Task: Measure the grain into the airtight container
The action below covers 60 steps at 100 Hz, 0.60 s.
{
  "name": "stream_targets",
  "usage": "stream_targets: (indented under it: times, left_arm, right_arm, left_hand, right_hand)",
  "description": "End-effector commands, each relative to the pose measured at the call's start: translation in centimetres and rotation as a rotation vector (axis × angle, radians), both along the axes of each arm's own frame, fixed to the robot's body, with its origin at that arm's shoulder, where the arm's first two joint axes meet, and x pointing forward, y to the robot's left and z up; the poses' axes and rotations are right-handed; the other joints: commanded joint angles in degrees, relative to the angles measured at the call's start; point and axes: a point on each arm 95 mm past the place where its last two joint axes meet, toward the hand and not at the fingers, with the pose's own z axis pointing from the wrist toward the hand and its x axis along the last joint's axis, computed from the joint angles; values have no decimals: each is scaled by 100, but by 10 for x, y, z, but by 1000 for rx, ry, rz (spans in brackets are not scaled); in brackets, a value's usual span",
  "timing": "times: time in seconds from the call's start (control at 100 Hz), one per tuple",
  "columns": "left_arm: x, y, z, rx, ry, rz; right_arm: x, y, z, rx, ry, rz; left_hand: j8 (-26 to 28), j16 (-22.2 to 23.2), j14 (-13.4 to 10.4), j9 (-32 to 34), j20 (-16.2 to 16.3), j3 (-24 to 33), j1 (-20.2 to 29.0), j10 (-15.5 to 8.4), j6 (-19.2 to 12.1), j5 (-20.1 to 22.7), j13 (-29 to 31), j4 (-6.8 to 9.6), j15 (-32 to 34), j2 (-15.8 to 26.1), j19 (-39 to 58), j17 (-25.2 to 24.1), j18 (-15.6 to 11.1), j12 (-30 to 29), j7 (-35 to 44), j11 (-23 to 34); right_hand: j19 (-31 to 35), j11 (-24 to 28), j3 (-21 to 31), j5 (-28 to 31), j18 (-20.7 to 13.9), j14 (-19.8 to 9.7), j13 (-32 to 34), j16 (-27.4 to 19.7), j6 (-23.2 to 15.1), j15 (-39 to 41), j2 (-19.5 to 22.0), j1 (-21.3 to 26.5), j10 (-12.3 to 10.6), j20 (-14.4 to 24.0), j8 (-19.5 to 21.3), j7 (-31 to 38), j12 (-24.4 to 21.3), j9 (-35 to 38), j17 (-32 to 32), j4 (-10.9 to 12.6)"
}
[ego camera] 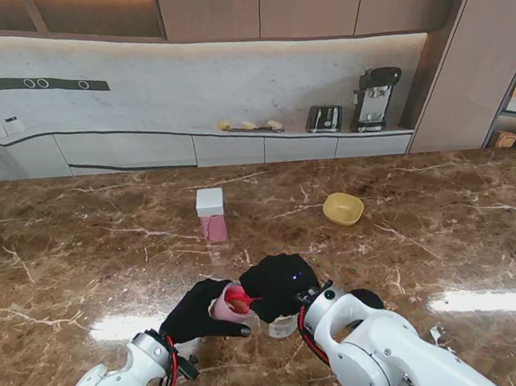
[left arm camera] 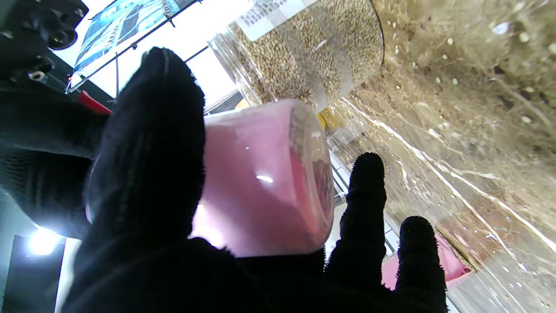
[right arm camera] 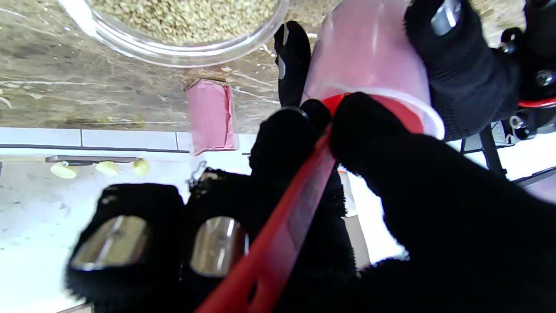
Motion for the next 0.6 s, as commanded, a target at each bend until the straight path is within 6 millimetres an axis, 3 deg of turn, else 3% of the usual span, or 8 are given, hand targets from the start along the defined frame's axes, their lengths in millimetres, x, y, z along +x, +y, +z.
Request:
stream_targets:
  times: [0.0,0.59]
  left_arm:
    - [-2,0,-1,0,6,3]
    - [-3,2,0,1,1,14]
  right_arm:
    - [-3,0,-2,5,12,-3]
    - [0,-4,-3,-13,-92,66]
  left_hand:
    - [59,-63,-145,-104,116,888,613,-160,-1183,1065,-147,-41,-175,1189,-156,3,-18,-16,960,117]
    - [64,-62,-156,-108,129,888,609,-170,-1196,1065,-142,-43,-173,1196,-154,6,-23,-6,973,115]
  right_hand:
    - [706,262,502,256,-2,-526,164,299,-477,382,-63,198,203,74,78,237,-61,460,247,164]
    - [699,283,515,251,5,-527,166,302,-532,370,-52,155,158,87,70,217,-94,454,248,147]
